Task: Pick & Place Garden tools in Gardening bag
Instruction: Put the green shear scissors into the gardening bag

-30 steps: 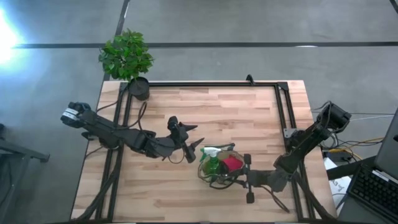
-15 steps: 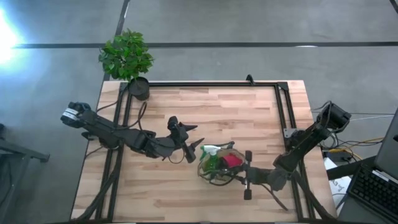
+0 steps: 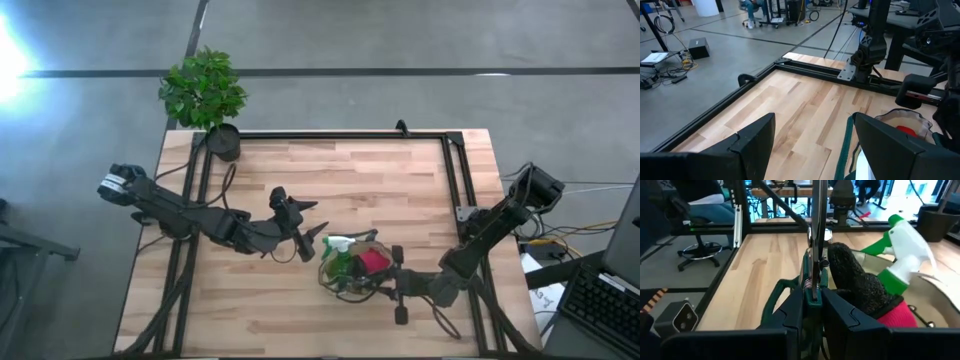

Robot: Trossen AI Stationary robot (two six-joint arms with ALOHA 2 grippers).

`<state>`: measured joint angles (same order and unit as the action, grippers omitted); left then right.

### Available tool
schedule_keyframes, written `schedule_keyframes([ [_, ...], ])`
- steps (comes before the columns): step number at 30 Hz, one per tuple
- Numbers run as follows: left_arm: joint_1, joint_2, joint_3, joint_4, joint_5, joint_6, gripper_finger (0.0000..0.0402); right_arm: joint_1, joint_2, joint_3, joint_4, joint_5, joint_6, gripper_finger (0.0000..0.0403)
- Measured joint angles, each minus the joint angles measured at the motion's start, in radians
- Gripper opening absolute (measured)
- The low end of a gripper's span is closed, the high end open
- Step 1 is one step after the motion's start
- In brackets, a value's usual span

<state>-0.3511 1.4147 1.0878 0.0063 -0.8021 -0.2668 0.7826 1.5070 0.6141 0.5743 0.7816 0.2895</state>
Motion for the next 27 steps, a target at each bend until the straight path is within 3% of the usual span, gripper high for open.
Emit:
schedule_keyframes([
  [18, 0.0, 0.0, 0.0, -0.003, 0.0, 0.0, 0.0278, 0.006, 0.059, -0.007, 0.05, -0.124, -0.069, 0.0037],
  [27, 0.0, 0.0, 0.0, -0.008, 0.001, -0.001, 0.0278, 0.01, 0.08, -0.001, 0.105, -0.051, -0.122, 0.0037],
])
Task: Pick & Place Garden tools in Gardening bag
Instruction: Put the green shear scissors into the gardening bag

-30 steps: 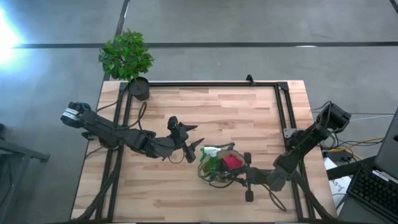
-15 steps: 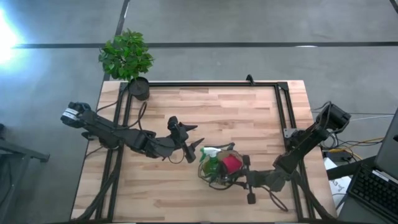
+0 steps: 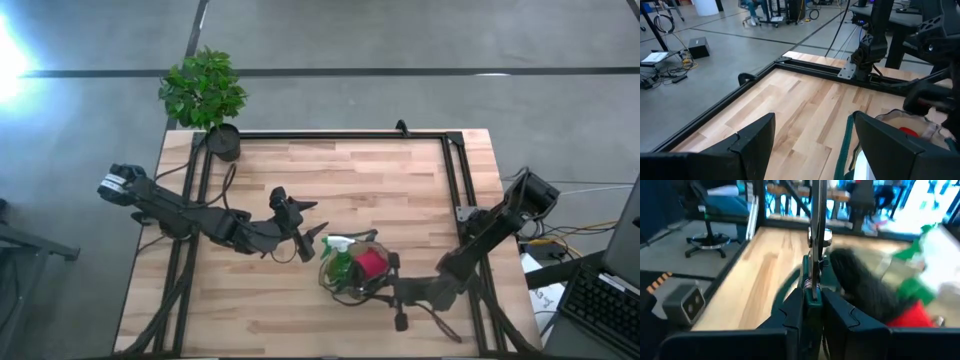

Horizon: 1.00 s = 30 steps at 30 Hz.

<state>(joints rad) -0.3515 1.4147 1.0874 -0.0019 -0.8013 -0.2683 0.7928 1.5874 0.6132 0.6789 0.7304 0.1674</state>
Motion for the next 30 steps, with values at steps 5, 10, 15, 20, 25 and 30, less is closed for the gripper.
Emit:
schedule_keyframes([
  [5, 0.0, 0.0, 0.0, -0.003, 0.0, -0.001, 0.0278, 0.002, -0.042, 0.011, 0.017, 0.003, -0.064, 0.0037],
  [10, -0.002, 0.0, 0.0, -0.02, 0.015, -0.015, 0.0278, 0.008, -0.042, 0.011, 0.013, -0.026, -0.065, 0.0037],
  [15, -0.002, 0.0, 0.0, -0.04, 0.017, -0.027, 0.0278, 0.042, -0.041, 0.018, 0.016, -0.027, -0.115, 0.0037],
  [20, -0.002, 0.0, 0.0, -0.039, 0.018, -0.029, 0.0278, 0.054, -0.043, 0.022, 0.006, -0.019, -0.101, 0.0037],
  [25, -0.002, 0.0, 0.0, -0.036, 0.019, -0.03, 0.0278, 0.047, -0.041, 0.022, -0.026, -0.016, -0.066, 0.0037],
  [30, -0.002, 0.0, 0.0, -0.036, 0.018, -0.031, 0.0278, 0.045, -0.041, 0.022, -0.026, 0.065, -0.098, 0.0037],
])
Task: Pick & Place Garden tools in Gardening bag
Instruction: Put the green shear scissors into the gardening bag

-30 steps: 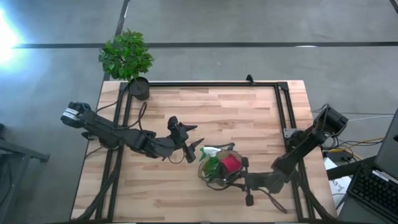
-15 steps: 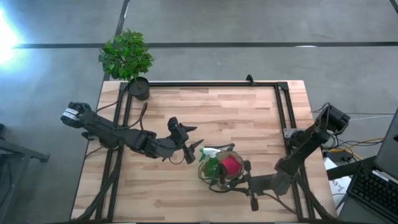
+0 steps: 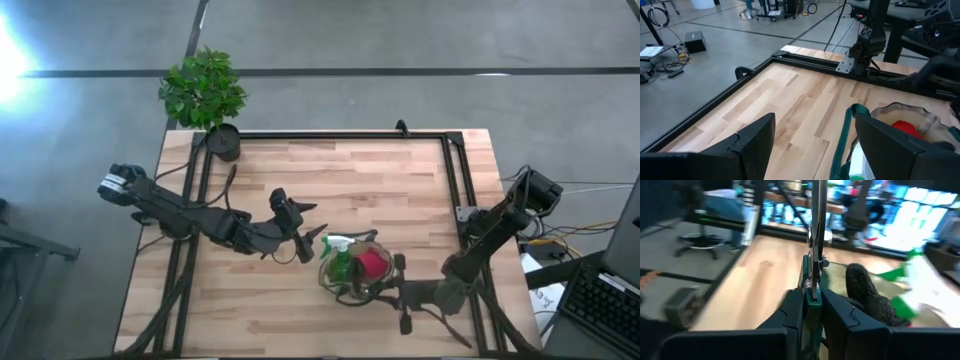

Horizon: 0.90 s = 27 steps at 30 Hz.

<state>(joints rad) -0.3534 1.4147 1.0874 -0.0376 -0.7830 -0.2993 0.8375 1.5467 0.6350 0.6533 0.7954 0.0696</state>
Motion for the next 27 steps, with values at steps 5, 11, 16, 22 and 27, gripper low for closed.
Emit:
schedule_keyframes([
  [5, 0.0, 0.0, 0.0, 0.0, 0.0, 0.0, 0.0278, -0.001, 0.005, 0.0, -0.011, 0.098, -0.017, 0.0037],
  [11, 0.0, 0.0, 0.0, 0.0, 0.0, 0.0, 0.0278, -0.006, 0.019, -0.002, -0.024, 0.054, 0.023, 0.0037],
  [16, 0.0, 0.0, 0.0, -0.001, 0.0, 0.0, 0.0278, -0.016, 0.026, -0.003, -0.044, -0.009, 0.099, 0.0037],
  [22, 0.0, 0.0, 0.0, -0.001, 0.0, -0.001, 0.0278, -0.031, 0.028, -0.004, -0.086, -0.008, 0.134, 0.0037],
  [27, 0.0, 0.0, 0.0, -0.001, 0.0, -0.001, 0.0278, -0.045, 0.028, -0.005, -0.137, -0.01, 0.196, 0.0037],
])
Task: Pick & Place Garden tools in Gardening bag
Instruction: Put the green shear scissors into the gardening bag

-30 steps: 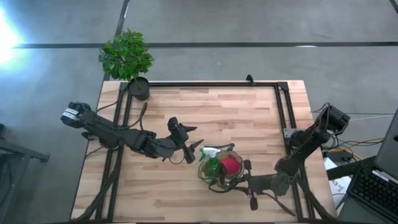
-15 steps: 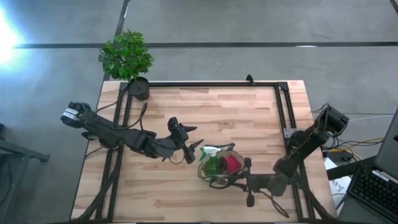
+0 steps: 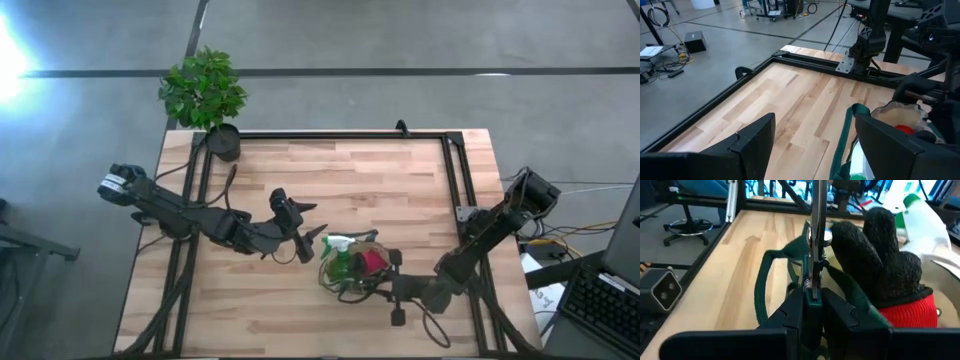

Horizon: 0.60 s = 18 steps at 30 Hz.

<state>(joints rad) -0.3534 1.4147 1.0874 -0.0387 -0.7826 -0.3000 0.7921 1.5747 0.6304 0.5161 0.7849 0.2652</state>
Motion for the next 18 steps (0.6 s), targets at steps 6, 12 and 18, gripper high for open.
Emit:
schedule_keyframes([
  [6, 0.0, 0.0, 0.0, 0.0, 0.0, 0.0, 0.0278, 0.001, 0.0, 0.0, -0.054, -0.001, 0.066, 0.0037],
  [12, 0.0, 0.0, 0.0, 0.0, 0.003, 0.0, 0.0278, 0.0, -0.001, 0.0, -0.097, -0.027, 0.131, 0.0037],
  [18, 0.0, 0.0, 0.0, 0.0, 0.007, -0.008, 0.0278, 0.001, -0.001, 0.001, -0.111, -0.031, 0.148, 0.0037],
])
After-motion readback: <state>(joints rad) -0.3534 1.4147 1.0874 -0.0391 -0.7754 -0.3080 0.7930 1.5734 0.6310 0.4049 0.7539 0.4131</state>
